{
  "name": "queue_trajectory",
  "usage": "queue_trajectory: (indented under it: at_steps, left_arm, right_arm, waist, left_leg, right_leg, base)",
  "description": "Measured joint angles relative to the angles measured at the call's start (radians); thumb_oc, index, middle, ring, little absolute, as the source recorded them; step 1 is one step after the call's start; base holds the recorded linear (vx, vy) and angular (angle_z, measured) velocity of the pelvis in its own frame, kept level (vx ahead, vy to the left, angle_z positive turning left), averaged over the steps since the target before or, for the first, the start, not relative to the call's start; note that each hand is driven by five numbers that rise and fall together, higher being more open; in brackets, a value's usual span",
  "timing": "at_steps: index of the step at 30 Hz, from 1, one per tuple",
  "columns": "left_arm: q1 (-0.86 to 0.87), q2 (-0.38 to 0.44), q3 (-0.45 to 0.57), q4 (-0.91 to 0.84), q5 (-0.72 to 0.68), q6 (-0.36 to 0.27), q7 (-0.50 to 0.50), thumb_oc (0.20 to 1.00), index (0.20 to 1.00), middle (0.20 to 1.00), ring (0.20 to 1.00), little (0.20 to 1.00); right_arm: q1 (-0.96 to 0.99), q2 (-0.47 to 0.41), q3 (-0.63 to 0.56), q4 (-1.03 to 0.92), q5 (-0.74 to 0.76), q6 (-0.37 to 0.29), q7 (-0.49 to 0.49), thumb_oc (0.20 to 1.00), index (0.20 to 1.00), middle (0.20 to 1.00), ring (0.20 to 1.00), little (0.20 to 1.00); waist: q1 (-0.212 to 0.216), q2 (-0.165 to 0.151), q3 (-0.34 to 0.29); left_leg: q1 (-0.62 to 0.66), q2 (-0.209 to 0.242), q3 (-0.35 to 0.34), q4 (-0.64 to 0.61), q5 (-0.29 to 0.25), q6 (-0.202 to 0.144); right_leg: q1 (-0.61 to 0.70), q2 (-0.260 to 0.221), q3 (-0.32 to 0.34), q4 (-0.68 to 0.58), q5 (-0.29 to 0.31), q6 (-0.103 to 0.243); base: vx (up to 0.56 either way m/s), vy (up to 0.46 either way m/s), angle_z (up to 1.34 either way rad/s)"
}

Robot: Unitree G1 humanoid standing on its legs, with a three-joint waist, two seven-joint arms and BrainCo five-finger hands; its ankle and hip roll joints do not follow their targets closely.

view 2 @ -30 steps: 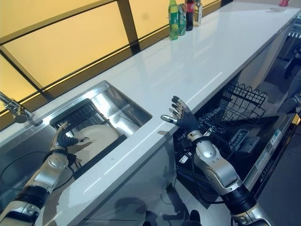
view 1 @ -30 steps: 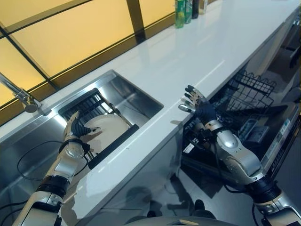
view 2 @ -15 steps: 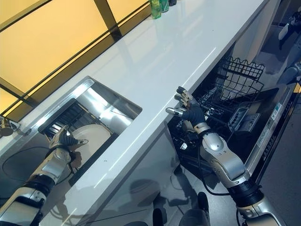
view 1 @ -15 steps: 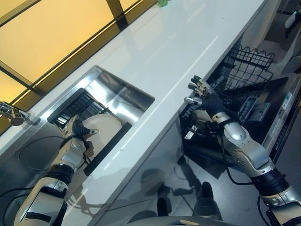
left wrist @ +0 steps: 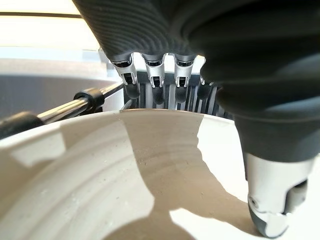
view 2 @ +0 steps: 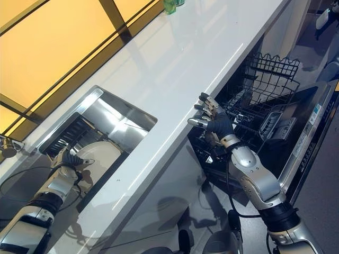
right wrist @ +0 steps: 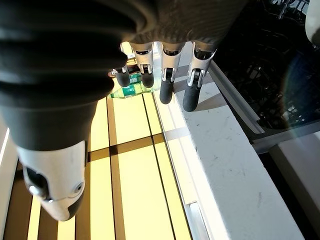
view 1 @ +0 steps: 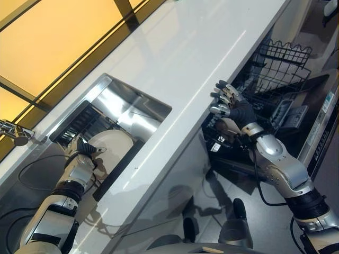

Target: Pick up plates and place into dishwasher.

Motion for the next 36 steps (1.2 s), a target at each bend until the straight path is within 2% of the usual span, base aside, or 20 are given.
queue_trajectory:
  at_steps: [4, 8, 17, 19, 20, 21, 22, 23, 36]
  left_arm:
    - [-0.001, 0.000, 0.011, 0.028, -0.043, -0.043, -0.087, 1.000, 1.000, 1.000, 1.000, 1.000]
    - [-0.001, 0.007, 0.020, 0.029, -0.043, -0.053, -0.157, 1.000, 1.000, 1.000, 1.000, 1.000]
    - [0.000, 0.059, 0.020, 0.030, -0.059, -0.059, -0.502, 1.000, 1.000, 1.000, 1.000, 1.000]
    - [-0.003, 0.069, 0.022, 0.030, -0.060, -0.058, -0.554, 1.000, 1.000, 1.000, 1.000, 1.000]
    - [-0.002, 0.072, 0.022, 0.029, -0.060, -0.058, -0.579, 0.931, 0.931, 0.931, 0.931, 0.931]
    - [-0.002, 0.076, 0.023, 0.024, -0.060, -0.060, -0.599, 0.639, 0.639, 0.639, 0.639, 0.639]
    - [-0.001, 0.081, 0.023, 0.021, -0.060, -0.060, -0.618, 0.520, 0.520, 0.520, 0.520, 0.520]
    - [-0.001, 0.087, 0.023, 0.020, -0.060, -0.061, -0.632, 0.200, 0.200, 0.200, 0.200, 0.200]
    - [0.024, 0.139, 0.050, -0.021, -0.074, -0.078, -0.719, 0.200, 0.200, 0.200, 0.200, 0.200]
  right_arm:
    - [0.000, 0.000, -0.023, -0.010, -0.009, 0.015, 0.007, 1.000, 1.000, 1.000, 1.000, 1.000]
    - [0.001, 0.000, -0.039, -0.011, -0.017, 0.024, 0.026, 1.000, 1.000, 1.000, 1.000, 1.000]
    - [0.017, 0.001, -0.069, -0.012, -0.022, 0.032, 0.056, 1.000, 1.000, 1.000, 1.000, 1.000]
    - [0.022, 0.001, -0.069, -0.012, -0.028, 0.032, 0.056, 1.000, 1.000, 1.000, 1.000, 1.000]
    - [0.029, -0.001, -0.069, -0.012, -0.029, 0.032, 0.057, 1.000, 1.000, 1.000, 1.000, 1.000]
    - [0.036, -0.001, -0.071, -0.012, -0.031, 0.031, 0.057, 1.000, 1.000, 1.000, 1.000, 1.000]
    - [0.041, 0.000, -0.074, -0.012, -0.031, 0.030, 0.057, 1.000, 1.000, 1.000, 1.000, 1.000]
    - [0.041, -0.001, -0.074, -0.012, -0.032, 0.030, 0.060, 1.000, 1.000, 1.000, 1.000, 1.000]
    - [0.078, -0.010, -0.095, -0.012, -0.030, 0.008, 0.048, 1.000, 1.000, 1.000, 1.000, 1.000]
  waist:
    - [-0.001, 0.013, 0.002]
    - [-0.003, 0.013, 0.002]
    - [-0.004, 0.022, -0.004]
    - [-0.004, 0.023, -0.005]
    - [-0.004, 0.023, -0.005]
    - [-0.004, 0.024, -0.005]
    - [-0.004, 0.024, -0.005]
    - [-0.005, 0.024, -0.005]
    - [0.004, 0.023, -0.007]
  left_leg:
    - [0.000, -0.008, 0.000, -0.002, 0.001, 0.002]
    - [0.000, -0.014, 0.000, -0.004, 0.002, 0.003]
    - [0.006, -0.022, 0.002, -0.003, 0.003, 0.003]
    - [0.014, -0.023, 0.002, -0.003, 0.003, 0.003]
    - [0.020, -0.023, 0.001, -0.004, 0.003, 0.003]
    - [0.022, -0.023, 0.002, -0.005, 0.002, 0.003]
    - [0.025, -0.023, 0.001, -0.007, 0.002, 0.003]
    - [0.028, -0.023, 0.002, -0.010, 0.002, 0.003]
    - [0.061, -0.024, -0.002, -0.009, 0.003, 0.003]
  right_leg:
    - [-0.001, -0.008, 0.000, 0.000, 0.000, 0.005]
    - [0.000, -0.014, 0.000, 0.000, 0.001, 0.009]
    - [0.009, -0.023, -0.005, 0.000, 0.000, 0.012]
    - [0.018, -0.024, -0.007, 0.000, -0.001, 0.013]
    - [0.027, -0.024, -0.011, 0.000, -0.003, 0.014]
    - [0.035, -0.025, -0.015, 0.000, -0.007, 0.016]
    - [0.040, -0.025, -0.018, 0.000, -0.011, 0.020]
    - [0.040, -0.025, -0.018, 0.000, -0.011, 0.021]
    - [0.079, -0.027, -0.030, 0.000, -0.021, 0.018]
  base:
    - [-0.02, 0.038, 0.01]
    - [0.00, 0.025, 0.01]
    - [0.00, 0.007, 0.00]
    - [0.00, -0.011, 0.02]
    - [0.00, -0.020, 0.08]
    - [0.00, -0.019, 0.10]
    - [0.00, -0.035, 0.06]
    - [0.00, -0.047, 0.02]
    - [0.01, -0.061, 0.04]
